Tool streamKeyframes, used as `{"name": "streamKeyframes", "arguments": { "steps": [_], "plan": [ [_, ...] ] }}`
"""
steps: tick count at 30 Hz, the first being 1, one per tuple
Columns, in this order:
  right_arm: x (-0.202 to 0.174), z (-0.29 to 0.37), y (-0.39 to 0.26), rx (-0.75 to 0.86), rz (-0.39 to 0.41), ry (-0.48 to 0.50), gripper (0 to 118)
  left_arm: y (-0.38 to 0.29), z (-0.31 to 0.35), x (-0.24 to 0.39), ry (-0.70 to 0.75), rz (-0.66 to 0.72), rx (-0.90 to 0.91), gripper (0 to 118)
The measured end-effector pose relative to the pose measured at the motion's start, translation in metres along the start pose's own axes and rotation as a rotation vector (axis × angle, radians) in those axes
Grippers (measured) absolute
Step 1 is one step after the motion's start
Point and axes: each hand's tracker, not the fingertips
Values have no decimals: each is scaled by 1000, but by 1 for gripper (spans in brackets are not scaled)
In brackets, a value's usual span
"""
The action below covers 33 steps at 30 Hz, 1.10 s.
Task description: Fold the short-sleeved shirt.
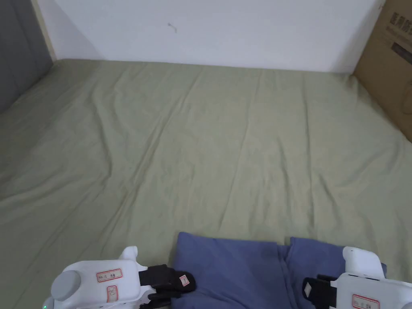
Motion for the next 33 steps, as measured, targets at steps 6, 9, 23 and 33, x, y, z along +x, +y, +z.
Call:
{"name": "streamKeyframes", "arguments": {
  "steps": [6, 9, 23, 33],
  "plan": [
    [-15, -2, 6, 2, 20, 21, 0, 12, 107, 8, 126, -53, 142, 12],
    [-22, -7, 5, -2, 33, 42, 0, 24, 155, -1, 270, -92, 189, 12],
    [-13, -4, -4, -5, 48, 53, 0, -1, 100, 128, 200, -352, 180, 12],
    [49, 13, -16, 33, -96, 10, 0, -48, -108, 158, 168, -425, -198, 116]
  ]
}}
